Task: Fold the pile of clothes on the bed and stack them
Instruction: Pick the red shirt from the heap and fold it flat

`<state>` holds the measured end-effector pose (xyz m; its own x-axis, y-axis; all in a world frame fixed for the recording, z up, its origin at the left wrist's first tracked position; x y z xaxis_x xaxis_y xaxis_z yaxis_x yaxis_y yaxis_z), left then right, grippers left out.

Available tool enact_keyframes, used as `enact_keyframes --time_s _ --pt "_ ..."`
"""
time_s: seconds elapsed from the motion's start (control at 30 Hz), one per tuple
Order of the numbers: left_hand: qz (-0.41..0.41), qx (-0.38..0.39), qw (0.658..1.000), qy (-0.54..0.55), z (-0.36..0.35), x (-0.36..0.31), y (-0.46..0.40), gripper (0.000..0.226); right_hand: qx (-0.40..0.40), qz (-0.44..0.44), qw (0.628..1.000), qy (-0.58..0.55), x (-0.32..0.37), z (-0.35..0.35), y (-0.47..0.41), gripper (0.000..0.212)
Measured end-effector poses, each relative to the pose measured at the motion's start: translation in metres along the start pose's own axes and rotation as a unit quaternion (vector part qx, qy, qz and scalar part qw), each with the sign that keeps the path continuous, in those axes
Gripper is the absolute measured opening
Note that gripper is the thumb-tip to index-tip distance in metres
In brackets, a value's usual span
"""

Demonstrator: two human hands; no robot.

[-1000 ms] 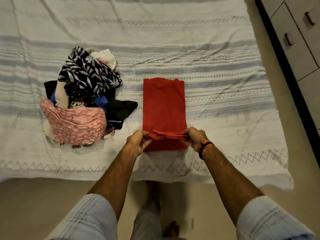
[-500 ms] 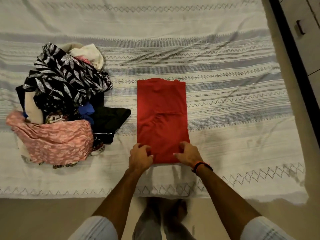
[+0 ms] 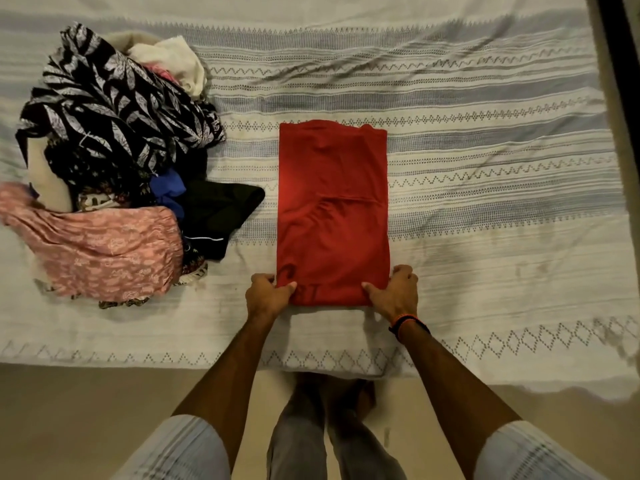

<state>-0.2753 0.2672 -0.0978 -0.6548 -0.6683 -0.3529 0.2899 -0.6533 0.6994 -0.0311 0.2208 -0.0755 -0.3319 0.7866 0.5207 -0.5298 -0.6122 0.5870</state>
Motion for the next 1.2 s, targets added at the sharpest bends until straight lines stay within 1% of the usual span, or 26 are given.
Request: enact_keyframes --time_s 0.03,0.13,0.17,0.23,0.3,0.33,0.4,0.43,0.47,0.53,0.6,0.67,0.77,0.93,1.0,1.1,1.13,1.2 --pt "0.004 0.010 1.000 0.009 -0.001 0.002 -0.002 0.052 0.004 -0.021 1.000 -0.021 -0.002 0.002 -0.003 0.071" --pt "0.017 0.027 0.998 0.050 -0.005 0.006 -0.002 0.022 0.031 -0.075 0.994 -0.072 -0.012 0.008 -0.010 0.064" --pt "0.021 0.034 0.997 0.073 -0.005 0.007 -0.001 0.020 0.043 -0.083 0.992 -0.087 -0.014 0.010 -0.012 0.058" --pt "0.037 0.045 0.991 0.124 -0.004 0.009 0.002 0.022 0.062 -0.089 0.986 -0.130 -0.016 0.013 -0.010 0.048" --pt "0.061 0.057 0.982 0.171 0.001 0.008 0.009 0.021 0.079 -0.095 0.976 -0.178 -0.014 0.018 -0.003 0.043" --pt "0.073 0.065 0.976 0.196 0.004 0.007 0.013 0.017 0.090 -0.097 0.972 -0.196 -0.013 0.021 0.001 0.043" --pt "0.080 0.078 0.967 0.228 0.012 0.004 0.028 0.013 0.110 -0.096 0.965 -0.216 -0.012 0.028 0.011 0.050" --pt "0.081 0.078 0.967 0.230 0.016 0.003 0.033 0.013 0.118 -0.095 0.964 -0.220 -0.014 0.028 0.013 0.054" --pt "0.082 0.080 0.965 0.235 0.022 0.002 0.042 0.014 0.123 -0.092 0.963 -0.223 -0.015 0.032 0.018 0.053" --pt "0.090 0.085 0.960 0.251 0.029 0.004 0.056 0.019 0.124 -0.088 0.962 -0.225 -0.014 0.040 0.031 0.039" --pt "0.095 0.086 0.956 0.262 0.038 0.006 0.073 0.022 0.120 -0.095 0.960 -0.235 -0.013 0.049 0.045 0.035" --pt "0.093 0.091 0.955 0.266 0.045 0.009 0.091 0.016 0.124 -0.102 0.957 -0.242 -0.015 0.058 0.060 0.038" --pt "0.095 0.100 0.954 0.265 0.051 0.016 0.118 0.009 0.129 -0.115 0.955 -0.242 -0.018 0.071 0.083 0.036" --pt "0.097 0.124 0.952 0.262 0.060 0.021 0.141 0.024 0.143 -0.126 0.946 -0.263 -0.017 0.087 0.106 0.032" --pt "0.089 0.124 0.949 0.275 0.067 0.013 0.148 0.024 0.143 -0.119 0.945 -0.268 -0.010 0.094 0.110 0.034" --pt "0.070 0.103 0.943 0.308 0.077 -0.008 0.148 0.014 0.122 -0.096 0.942 -0.298 0.007 0.103 0.102 0.034" --pt "0.064 0.099 0.941 0.318 0.080 -0.017 0.146 0.013 0.112 -0.087 0.940 -0.311 0.014 0.105 0.096 0.036" --pt "0.049 0.093 0.938 0.330 0.084 -0.034 0.136 0.014 0.103 -0.064 0.937 -0.327 0.030 0.110 0.084 0.037"
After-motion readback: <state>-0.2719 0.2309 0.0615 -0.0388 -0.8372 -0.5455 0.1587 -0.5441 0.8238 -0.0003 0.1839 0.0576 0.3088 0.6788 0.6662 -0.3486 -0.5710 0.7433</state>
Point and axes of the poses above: each hand's wrist, its own y-axis away from the middle knuckle, its own z-axis out of the back of the hand, x = y × z, the point moved 3 cm from there along -y, towards the middle knuckle, and after that the axes turned 8 degrees about -y, right-handed, at the moved point
